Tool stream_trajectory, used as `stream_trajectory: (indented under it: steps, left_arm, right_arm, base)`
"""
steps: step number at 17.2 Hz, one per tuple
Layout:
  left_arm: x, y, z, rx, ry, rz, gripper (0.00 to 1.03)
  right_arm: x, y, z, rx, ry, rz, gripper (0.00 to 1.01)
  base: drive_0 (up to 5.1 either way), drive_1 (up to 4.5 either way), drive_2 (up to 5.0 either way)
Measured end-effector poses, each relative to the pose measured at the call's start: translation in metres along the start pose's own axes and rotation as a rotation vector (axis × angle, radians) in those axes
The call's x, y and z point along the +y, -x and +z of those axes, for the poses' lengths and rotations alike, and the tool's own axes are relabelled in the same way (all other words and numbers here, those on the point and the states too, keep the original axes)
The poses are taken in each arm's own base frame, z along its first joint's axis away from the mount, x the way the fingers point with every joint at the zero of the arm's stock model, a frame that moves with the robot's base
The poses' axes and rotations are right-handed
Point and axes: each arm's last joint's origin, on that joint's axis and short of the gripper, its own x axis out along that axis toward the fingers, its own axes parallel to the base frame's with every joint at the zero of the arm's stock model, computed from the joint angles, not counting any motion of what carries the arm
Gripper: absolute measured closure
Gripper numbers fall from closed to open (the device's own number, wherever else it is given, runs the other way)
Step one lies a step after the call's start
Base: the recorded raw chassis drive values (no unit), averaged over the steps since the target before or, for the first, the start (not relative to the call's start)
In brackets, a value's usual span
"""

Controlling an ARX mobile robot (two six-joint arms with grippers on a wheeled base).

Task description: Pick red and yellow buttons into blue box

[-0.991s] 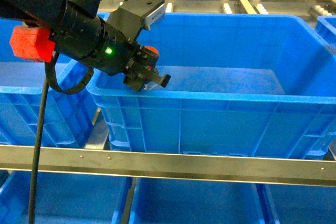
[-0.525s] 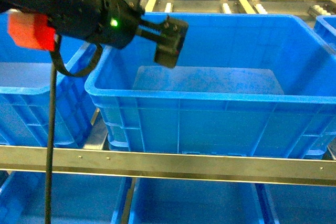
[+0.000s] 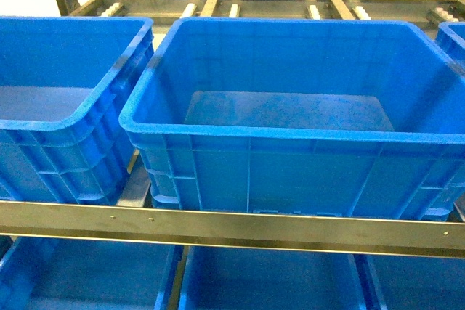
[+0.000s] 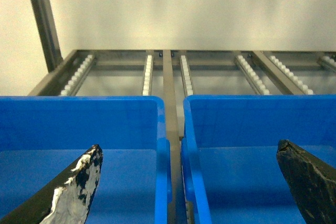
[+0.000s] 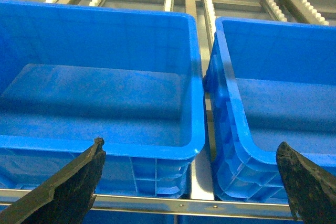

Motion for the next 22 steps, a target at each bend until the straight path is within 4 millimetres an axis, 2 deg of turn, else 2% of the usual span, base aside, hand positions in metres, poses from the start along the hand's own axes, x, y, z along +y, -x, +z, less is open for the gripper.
stream_trajectory:
  steps: [2,4,5,6,8,12,13,19,22]
  left_arm:
    - [0.000,0.035,-0.007,-0.013,-0.027,0.019,0.05]
    - [0.002,0.033,-0.007,-0.010,-0.045,0.047,0.05]
    - [0.002,0.033,-0.008,0.028,-0.054,0.042,0.09]
    - [0.007,0.040,-0.011,0.070,-0.059,0.023,0.20]
    - [0.021,0.058,-0.025,0.080,-0.048,0.043,0.43]
    - [0.036,0.084,-0.044,0.083,-0.047,0.038,0.91]
    - [0.038,0.089,-0.046,0.080,-0.045,0.037,1.02]
    - [0.054,0.106,-0.057,0.085,-0.041,0.054,1.01]
    - [0.052,0.116,-0.061,0.084,-0.040,0.033,1.01]
  right_arm:
    - [0.000,0.000,0.000,0.000,0.000,0.000,0.03]
    - [0.000,0.000,0.000,0.000,0.000,0.000,0.03]
    - [-0.005,0.001,-0.001,-0.097,-0.011,0.016,0.11]
    - [-0.008,0.008,-0.006,-0.144,-0.014,0.004,0.22]
    - [-0.008,0.021,-0.021,-0.133,-0.016,0.004,0.46]
    - [-0.008,0.039,-0.034,-0.140,-0.016,0.006,0.94]
    - [-0.008,0.043,-0.036,-0.140,-0.017,0.006,0.99]
    - [-0.008,0.056,-0.044,-0.142,-0.017,0.006,0.99]
    - [-0.007,0.062,-0.051,-0.149,-0.017,0.006,0.99]
  base:
    - [0.0,0.00,0.0]
    - [0.0,0.00,0.0]
    - [0.0,0.00,0.0]
    - [0.0,0.00,0.0]
    - [0.0,0.00,0.0]
    - [0.0,0.00,0.0]
    - [0.0,0.00,0.0]
    - [0.0,0.00,0.0]
    - [0.0,0.00,0.0]
